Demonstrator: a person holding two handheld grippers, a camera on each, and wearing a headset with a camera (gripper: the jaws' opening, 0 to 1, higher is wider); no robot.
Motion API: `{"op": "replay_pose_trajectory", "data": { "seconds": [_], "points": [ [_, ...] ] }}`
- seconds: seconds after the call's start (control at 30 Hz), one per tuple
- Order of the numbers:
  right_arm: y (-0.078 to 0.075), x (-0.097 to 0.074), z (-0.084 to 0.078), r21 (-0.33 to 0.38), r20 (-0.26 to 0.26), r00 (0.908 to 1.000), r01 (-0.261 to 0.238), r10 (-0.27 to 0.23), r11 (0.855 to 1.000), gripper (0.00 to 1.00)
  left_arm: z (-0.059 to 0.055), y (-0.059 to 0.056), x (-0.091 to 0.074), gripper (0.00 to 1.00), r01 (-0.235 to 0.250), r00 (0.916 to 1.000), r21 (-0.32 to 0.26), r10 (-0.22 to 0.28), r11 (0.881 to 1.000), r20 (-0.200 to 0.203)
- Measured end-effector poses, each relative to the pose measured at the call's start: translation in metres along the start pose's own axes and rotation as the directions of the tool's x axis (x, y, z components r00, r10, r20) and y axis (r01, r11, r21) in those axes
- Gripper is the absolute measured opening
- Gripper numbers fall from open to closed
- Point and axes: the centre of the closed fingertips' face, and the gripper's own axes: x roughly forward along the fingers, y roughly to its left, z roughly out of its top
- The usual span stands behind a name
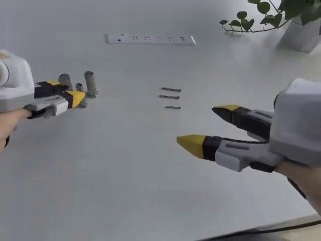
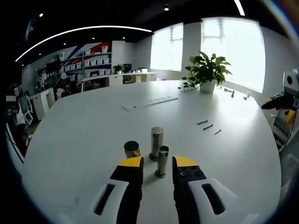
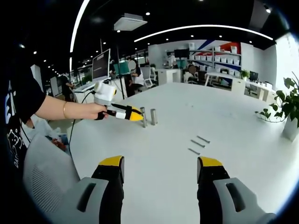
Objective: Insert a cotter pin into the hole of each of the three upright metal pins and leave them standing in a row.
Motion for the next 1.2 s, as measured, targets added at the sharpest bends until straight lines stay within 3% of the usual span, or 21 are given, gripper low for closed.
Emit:
{"op": "replay_pose_trajectory", "data": {
  "seconds": [0.57, 0.9, 1.2],
  "points": [
    [-0.006, 0.007, -0.002, 0.006, -0.014, 0.9999, 0.010, -0.010, 1.000, 0.59, -0.002, -0.008, 0.014, 0.08, 0.050, 0.9987, 0.007, -0.051, 0.999, 0.012],
    [-0.004, 0.009, -0.004, 0.011, -0.019, 0.9998, 0.007, -0.006, 1.000, 0.58, -0.003, -0.011, 0.011, 0.07, 0.080, 0.9967, 0.034, -0.080, 0.996, 0.009],
    [-0.007, 0.008, -0.002, 0.004, -0.017, 0.9998, 0.013, -0.013, 1.000, 0.58, 0.001, -0.038, 0.007, 0.07, 0.195, 0.9800, 0.106, -0.198, 0.975, 0.018]
  ]
}}
